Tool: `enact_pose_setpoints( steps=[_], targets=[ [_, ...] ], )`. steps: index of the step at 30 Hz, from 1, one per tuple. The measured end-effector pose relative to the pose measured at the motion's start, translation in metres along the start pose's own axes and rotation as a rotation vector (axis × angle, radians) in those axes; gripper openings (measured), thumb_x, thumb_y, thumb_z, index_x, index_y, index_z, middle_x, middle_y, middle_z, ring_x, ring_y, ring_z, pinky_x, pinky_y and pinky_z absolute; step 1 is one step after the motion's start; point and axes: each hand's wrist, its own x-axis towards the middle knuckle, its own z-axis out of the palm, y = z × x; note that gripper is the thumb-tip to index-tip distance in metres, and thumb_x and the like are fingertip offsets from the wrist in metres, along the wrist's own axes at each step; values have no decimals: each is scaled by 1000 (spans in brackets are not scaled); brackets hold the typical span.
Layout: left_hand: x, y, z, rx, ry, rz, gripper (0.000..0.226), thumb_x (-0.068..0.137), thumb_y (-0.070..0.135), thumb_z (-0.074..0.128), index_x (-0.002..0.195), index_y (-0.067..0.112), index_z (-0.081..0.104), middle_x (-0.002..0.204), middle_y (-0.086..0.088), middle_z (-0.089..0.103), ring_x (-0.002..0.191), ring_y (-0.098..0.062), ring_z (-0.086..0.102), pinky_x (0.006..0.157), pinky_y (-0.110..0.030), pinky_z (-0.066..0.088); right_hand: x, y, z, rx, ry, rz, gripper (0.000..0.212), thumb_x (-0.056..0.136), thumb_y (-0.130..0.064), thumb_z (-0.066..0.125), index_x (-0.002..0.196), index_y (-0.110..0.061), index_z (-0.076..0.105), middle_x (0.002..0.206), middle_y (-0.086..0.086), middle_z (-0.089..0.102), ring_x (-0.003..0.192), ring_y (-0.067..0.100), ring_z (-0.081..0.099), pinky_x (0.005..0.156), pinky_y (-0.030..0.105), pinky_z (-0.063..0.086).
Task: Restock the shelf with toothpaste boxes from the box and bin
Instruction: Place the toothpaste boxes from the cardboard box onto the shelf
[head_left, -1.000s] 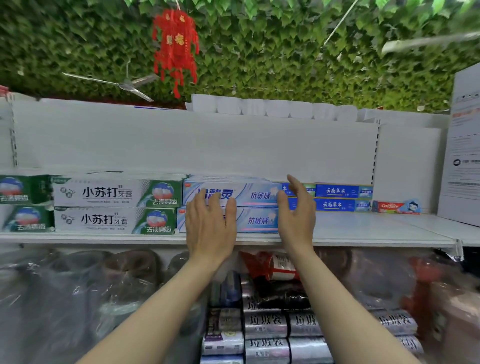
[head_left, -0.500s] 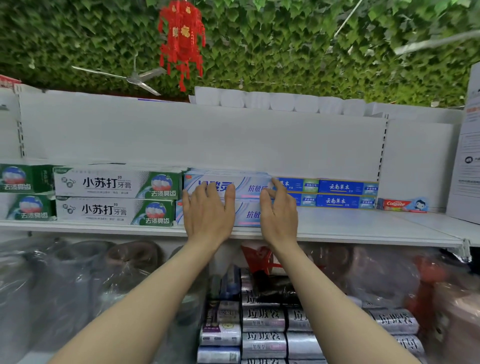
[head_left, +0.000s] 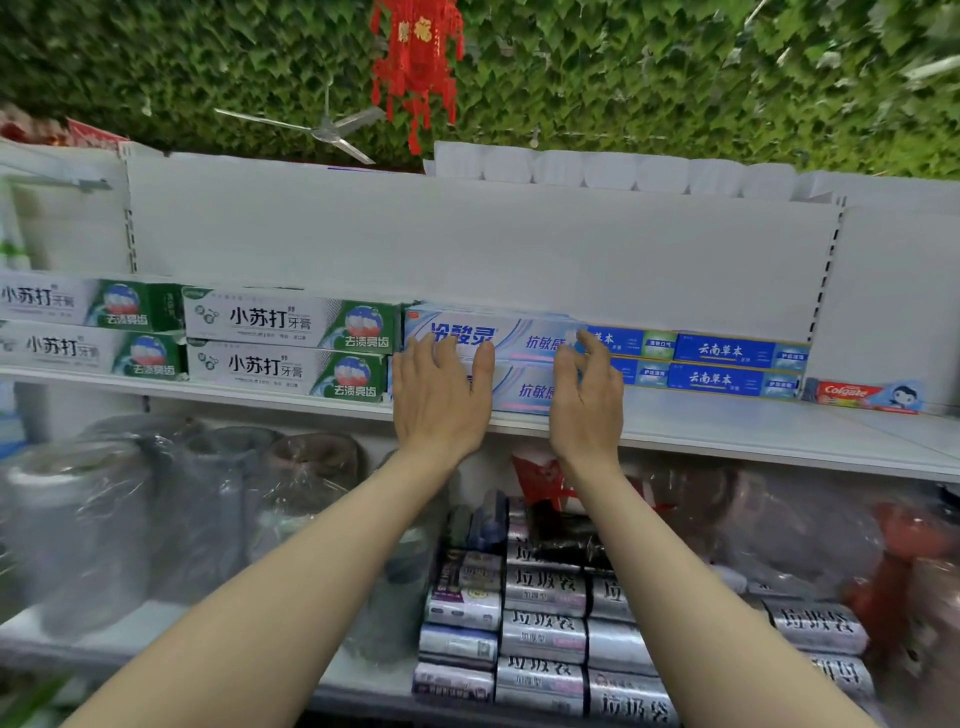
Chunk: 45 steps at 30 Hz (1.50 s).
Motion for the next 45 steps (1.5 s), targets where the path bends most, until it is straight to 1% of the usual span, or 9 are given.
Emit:
enact_pose_setpoints(
  steps=[3, 7, 11, 14, 21, 30, 35, 43, 45],
  targets=[
    [-9, -3, -10, -22, 1, -16, 70, 102, 57, 21, 140, 6, 48, 147, -16, 46, 140, -33, 34, 118, -48, 23, -10, -9, 4, 29, 7, -29, 49, 99, -42, 40, 143, -21, 46, 131, -5, 60, 118, 1, 36, 102, 29, 32],
    [-17, -12, -32, -109, 14, -17, 62, 103, 55, 27, 139, 8, 48, 147, -12, 45, 137, -28, 37, 116, -43, 27, -25, -24, 16, -19, 61, -74, 56, 92, -44, 40, 140, -17, 50, 140, 1, 55, 134, 18, 38, 111, 38, 32],
    [-19, -29, -60, -341, 3, -71, 55, 103, 53, 34, 136, 13, 51, 141, -6, 48, 131, -22, 42, 110, -38, 32, -44, -50, 34, 5, 52, -94, 55, 91, -43, 42, 136, -16, 53, 139, 2, 54, 133, 19, 37, 108, 25, 25],
    [-20, -55, -80, -554, -2, -191, 44, 101, 52, 43, 124, 17, 58, 130, -5, 56, 120, -19, 51, 105, -36, 37, -64, -69, 59, 49, 15, -59, 54, 89, -43, 42, 134, -16, 56, 137, 1, 56, 131, 19, 40, 110, 32, 30],
    [-41, -167, -131, -802, -62, -468, 55, 63, 75, 53, 93, 30, 59, 101, 7, 63, 108, -19, 62, 102, -46, 49, -143, -100, 149, 110, -121, 82, 52, 88, -45, 41, 128, -18, 58, 131, 4, 58, 125, 21, 45, 108, 38, 34],
    [-86, -334, -148, -788, -240, -708, 19, 96, 47, 58, 93, 28, 57, 94, 6, 59, 99, -16, 59, 102, -47, 50, -263, -93, 269, 78, -301, 402, 35, 100, -40, 48, 129, -23, 58, 133, 1, 58, 125, 19, 49, 110, 42, 38],
    [-137, -407, -138, -709, -320, -895, 25, 93, 55, 57, 95, 30, 56, 105, 5, 60, 106, -17, 58, 101, -46, 50, -331, -73, 305, 74, -496, 620, 37, 102, -37, 48, 134, -19, 55, 123, -9, 54, 114, 9, 49, 93, 26, 35],
    [-253, -521, -111, -549, -383, -1202, 23, 95, 51, 57, 96, 28, 58, 114, 6, 63, 101, -17, 60, 101, -45, 50, -451, -1, 357, -52, -770, 848, 27, 102, -37, 49, 121, -23, 61, 119, -7, 60, 112, 14, 55, 93, 30, 42],
    [-282, -541, -106, -512, -391, -1303, 23, 97, 50, 55, 96, 27, 58, 103, 5, 62, 91, -15, 59, 88, -37, 51, -483, 20, 365, -78, -814, 920, 28, 101, -34, 50, 121, -19, 64, 119, -2, 62, 113, 17, 57, 91, 31, 43]
  ],
)
